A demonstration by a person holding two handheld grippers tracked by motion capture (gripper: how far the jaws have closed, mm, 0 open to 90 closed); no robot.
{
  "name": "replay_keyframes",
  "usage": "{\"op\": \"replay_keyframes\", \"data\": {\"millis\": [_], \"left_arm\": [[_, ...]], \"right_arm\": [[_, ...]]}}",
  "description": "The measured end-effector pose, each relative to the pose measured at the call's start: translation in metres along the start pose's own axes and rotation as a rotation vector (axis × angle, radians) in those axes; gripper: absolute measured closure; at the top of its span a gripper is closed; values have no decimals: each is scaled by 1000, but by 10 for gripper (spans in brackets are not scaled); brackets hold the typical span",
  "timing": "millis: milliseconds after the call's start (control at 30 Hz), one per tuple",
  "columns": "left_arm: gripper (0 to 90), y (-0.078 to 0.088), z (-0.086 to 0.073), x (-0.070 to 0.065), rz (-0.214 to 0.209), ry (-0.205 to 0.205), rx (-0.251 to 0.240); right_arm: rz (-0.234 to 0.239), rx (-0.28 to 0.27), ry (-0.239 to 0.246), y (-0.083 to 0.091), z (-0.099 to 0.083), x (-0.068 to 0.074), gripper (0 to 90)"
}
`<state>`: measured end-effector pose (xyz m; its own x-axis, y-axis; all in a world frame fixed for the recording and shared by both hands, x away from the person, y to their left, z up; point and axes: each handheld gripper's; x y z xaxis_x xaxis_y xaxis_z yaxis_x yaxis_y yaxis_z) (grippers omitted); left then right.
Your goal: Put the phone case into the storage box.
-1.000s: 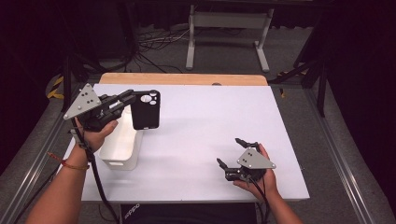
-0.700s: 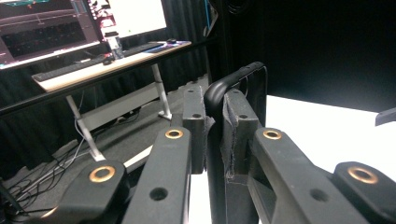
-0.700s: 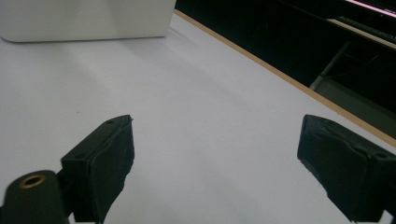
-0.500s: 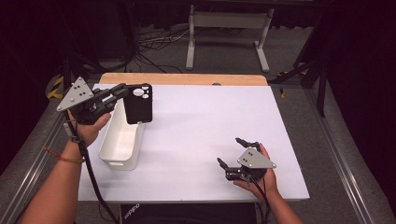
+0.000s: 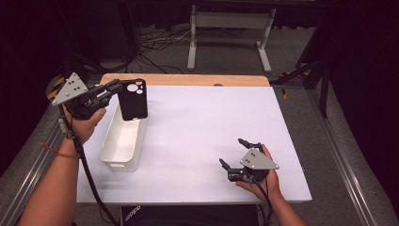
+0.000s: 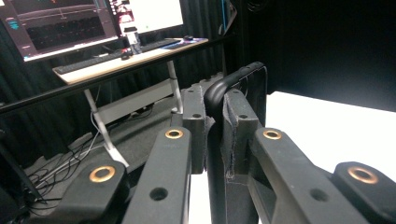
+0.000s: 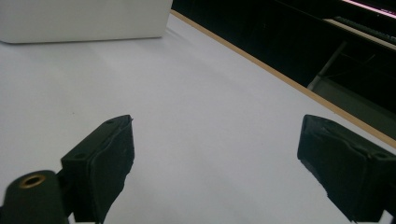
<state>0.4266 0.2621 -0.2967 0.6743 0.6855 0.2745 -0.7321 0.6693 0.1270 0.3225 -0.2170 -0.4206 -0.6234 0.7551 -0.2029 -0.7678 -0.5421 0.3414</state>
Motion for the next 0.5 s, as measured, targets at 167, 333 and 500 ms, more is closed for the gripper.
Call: {"op": "replay_keyframes", "data": {"millis": [167,333,500], "left_arm": [[817,0,-2,7,4,-13,6],[817,1,-3,18,16,-16,2],[817,0,-9,29,20,-14,9]], "right_arm": [[-2,1,-1,0,0,0,121],[-2,5,2,0,-1,0,121],[-3,4,-6,0,-1,-1,122]]}}
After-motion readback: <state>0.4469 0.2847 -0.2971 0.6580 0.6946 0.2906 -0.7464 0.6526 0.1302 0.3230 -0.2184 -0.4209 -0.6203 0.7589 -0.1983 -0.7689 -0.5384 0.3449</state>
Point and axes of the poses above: each handheld gripper's, and its own axes: y roughly backward along the jaws, z roughly out of its top, x roughly to its left, and after that the axes turned 7 degrees about -y, right-handed
